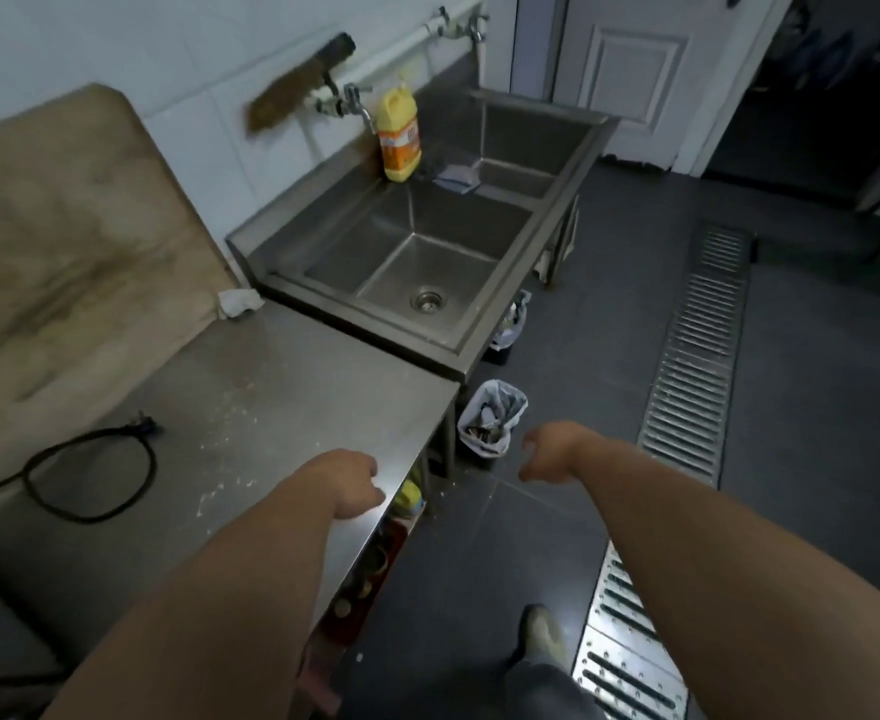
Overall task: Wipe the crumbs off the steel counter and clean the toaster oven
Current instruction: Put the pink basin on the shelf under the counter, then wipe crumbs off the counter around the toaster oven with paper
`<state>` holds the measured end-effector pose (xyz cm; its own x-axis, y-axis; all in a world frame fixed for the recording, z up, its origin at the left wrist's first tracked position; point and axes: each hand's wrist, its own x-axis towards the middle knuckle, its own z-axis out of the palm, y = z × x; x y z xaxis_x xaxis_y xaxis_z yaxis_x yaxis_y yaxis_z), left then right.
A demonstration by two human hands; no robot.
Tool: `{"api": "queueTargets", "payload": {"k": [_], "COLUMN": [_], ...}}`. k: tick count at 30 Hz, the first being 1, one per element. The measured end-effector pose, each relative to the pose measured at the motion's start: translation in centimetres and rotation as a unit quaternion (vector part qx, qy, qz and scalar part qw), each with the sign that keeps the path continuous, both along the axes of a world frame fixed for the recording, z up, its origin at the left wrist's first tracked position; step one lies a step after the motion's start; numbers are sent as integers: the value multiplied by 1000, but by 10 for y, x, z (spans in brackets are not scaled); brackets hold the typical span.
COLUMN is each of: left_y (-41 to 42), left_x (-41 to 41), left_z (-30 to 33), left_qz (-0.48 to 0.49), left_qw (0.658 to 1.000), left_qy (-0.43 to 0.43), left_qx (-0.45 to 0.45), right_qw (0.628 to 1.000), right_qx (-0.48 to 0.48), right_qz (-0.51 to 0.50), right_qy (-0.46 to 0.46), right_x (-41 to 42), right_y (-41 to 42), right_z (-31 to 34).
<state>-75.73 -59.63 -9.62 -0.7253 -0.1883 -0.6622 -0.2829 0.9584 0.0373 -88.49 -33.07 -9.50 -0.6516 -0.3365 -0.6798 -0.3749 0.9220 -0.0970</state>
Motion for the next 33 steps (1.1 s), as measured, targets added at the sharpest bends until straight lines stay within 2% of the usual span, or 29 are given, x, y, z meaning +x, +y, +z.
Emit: {"api": "queueTargets", "payload": {"k": [6, 15, 20, 25, 33], "left_y": [46, 66, 36, -23, -145], "left_x": [-72, -165, -191, -215, -211], "left_z": [6, 20, 11, 14, 21], "left_qz": [59, 68, 92, 108, 217], "left_qw": [998, 996, 993, 991, 974], "left_qy": [13, 25, 0, 3, 25], "left_qx": [32, 61, 73, 79, 51], "right_qw": [995, 991, 995, 990, 982], "right_qx": [23, -20, -18, 51, -53], "right_qz": [92, 132, 90, 131, 179], "right_qy": [-32, -28, -39, -28, 2], "right_x": [-92, -180, -208, -248, -275], "right_y": [8, -11, -29, -82, -247], "right_z": [-4, -2, 15, 10, 41]}}
